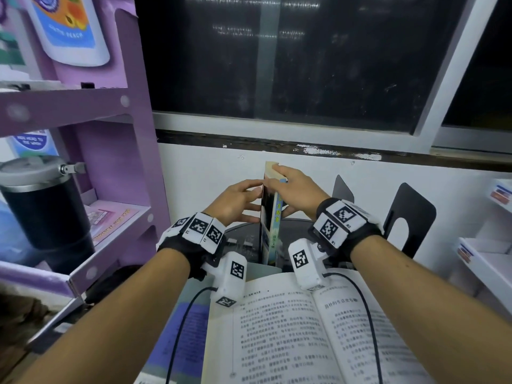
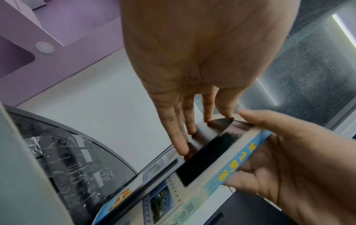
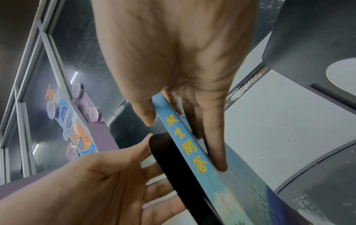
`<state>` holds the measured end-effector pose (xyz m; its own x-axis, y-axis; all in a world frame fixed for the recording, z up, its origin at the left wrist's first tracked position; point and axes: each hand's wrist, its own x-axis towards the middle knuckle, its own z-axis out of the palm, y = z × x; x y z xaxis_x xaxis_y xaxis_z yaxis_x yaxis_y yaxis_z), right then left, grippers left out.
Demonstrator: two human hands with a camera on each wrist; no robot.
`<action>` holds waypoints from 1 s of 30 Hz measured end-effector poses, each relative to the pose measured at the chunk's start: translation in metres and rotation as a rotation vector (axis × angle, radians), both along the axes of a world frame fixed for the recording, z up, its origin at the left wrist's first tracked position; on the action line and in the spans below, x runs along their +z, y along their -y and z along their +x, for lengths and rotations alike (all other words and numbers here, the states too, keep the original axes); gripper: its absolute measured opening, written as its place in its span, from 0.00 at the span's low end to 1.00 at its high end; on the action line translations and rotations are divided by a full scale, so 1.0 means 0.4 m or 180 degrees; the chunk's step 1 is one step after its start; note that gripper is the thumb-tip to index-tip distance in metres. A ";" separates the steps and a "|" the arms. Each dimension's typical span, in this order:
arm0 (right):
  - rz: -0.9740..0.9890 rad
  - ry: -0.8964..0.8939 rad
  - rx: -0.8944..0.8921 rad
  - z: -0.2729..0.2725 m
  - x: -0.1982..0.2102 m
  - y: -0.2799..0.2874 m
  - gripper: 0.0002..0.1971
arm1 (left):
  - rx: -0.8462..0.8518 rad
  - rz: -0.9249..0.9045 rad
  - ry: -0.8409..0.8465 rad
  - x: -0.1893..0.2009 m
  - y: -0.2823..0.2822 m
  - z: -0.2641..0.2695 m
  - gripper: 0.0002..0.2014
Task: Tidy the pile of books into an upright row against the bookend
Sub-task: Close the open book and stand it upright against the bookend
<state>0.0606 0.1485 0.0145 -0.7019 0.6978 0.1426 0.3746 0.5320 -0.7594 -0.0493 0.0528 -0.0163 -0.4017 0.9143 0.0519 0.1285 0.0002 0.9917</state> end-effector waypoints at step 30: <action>-0.1013 -0.0031 0.0326 0.050 0.011 0.056 0.30 | 0.0016 -0.0227 -0.0092 0.005 0.070 0.014 0.17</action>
